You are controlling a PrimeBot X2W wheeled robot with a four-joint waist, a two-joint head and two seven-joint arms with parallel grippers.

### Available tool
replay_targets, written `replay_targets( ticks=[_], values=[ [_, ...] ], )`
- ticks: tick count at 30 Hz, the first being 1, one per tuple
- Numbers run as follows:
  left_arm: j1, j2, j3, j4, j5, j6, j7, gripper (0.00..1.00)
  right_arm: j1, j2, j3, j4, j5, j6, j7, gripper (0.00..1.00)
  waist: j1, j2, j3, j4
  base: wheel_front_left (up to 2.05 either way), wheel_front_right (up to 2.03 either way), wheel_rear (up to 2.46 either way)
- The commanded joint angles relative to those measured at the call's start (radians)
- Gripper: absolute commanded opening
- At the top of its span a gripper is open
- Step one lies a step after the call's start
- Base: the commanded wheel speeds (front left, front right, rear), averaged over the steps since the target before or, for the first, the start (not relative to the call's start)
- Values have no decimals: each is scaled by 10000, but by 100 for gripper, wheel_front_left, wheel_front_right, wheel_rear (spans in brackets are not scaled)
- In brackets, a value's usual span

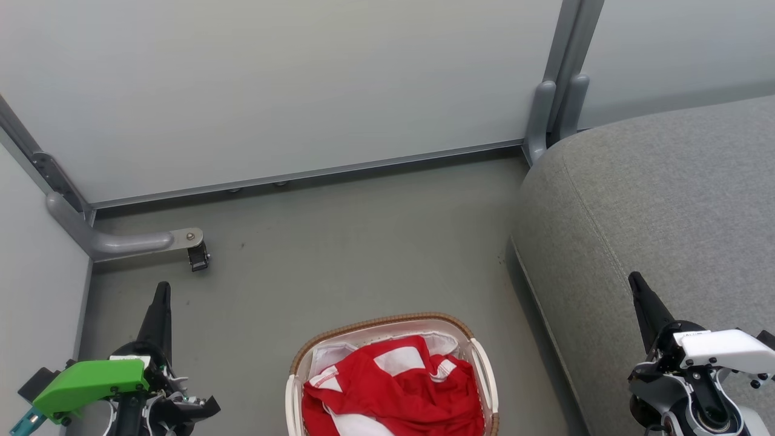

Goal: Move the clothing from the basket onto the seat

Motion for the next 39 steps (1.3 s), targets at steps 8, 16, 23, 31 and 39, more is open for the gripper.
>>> replay_targets(
  ticks=[8,16,23,31,39],
  values=[
    [-109,43,17,-14,-29,-44,24,0,44,-35,-3,-35,16,0,2,0,0,0,0,0,0,0,0],
    [-109,43,17,-14,-29,-44,24,0,44,-35,-3,-35,16,0,1,0,0,0,0,0,0,0,0],
    [-109,43,17,-14,-29,-44,24,0,44,-35,-3,-35,16,0,1,0,0,0,0,0,0,0,0],
    [-109,44,17,-14,-29,-44,24,0,44,-35,-3,-35,16,0,1,0,0,0,0,0,0,0,0],
    [249,-54,-44,351,1,13,-14,100,159,115,36,331,-2,-2,-7,100,0,0,1,0,0,0,0]
  ],
)
